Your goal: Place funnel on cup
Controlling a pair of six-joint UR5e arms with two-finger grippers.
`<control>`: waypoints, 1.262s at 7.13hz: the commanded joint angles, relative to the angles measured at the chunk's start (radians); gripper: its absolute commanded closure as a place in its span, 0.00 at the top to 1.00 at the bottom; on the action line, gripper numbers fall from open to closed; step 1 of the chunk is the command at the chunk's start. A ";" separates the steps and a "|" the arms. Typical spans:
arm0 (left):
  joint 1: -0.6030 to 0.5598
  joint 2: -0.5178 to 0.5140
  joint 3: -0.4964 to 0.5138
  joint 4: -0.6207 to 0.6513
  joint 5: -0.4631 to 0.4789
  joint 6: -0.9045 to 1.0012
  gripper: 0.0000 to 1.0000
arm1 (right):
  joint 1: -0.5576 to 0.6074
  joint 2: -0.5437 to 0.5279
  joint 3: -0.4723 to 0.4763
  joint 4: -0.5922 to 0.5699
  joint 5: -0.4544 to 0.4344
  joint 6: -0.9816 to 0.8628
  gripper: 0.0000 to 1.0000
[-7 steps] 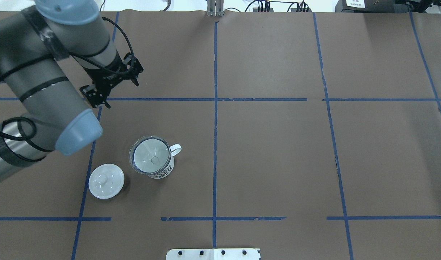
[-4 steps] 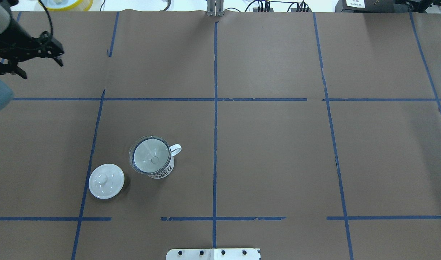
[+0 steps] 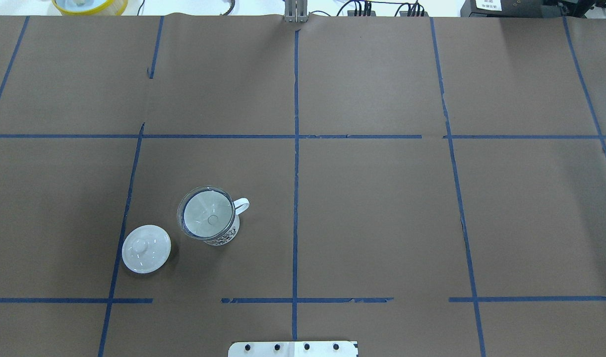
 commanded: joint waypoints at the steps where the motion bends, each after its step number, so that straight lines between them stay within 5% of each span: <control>1: -0.151 0.011 0.113 0.000 0.004 0.200 1.00 | 0.000 0.000 0.000 0.000 0.000 0.000 1.00; 4: -0.155 0.015 0.193 -0.130 0.003 0.188 1.00 | 0.000 0.000 0.001 0.000 0.000 0.000 1.00; 9: -0.146 0.053 0.077 -0.147 -0.006 0.197 1.00 | 0.000 0.000 0.001 0.000 0.000 0.000 1.00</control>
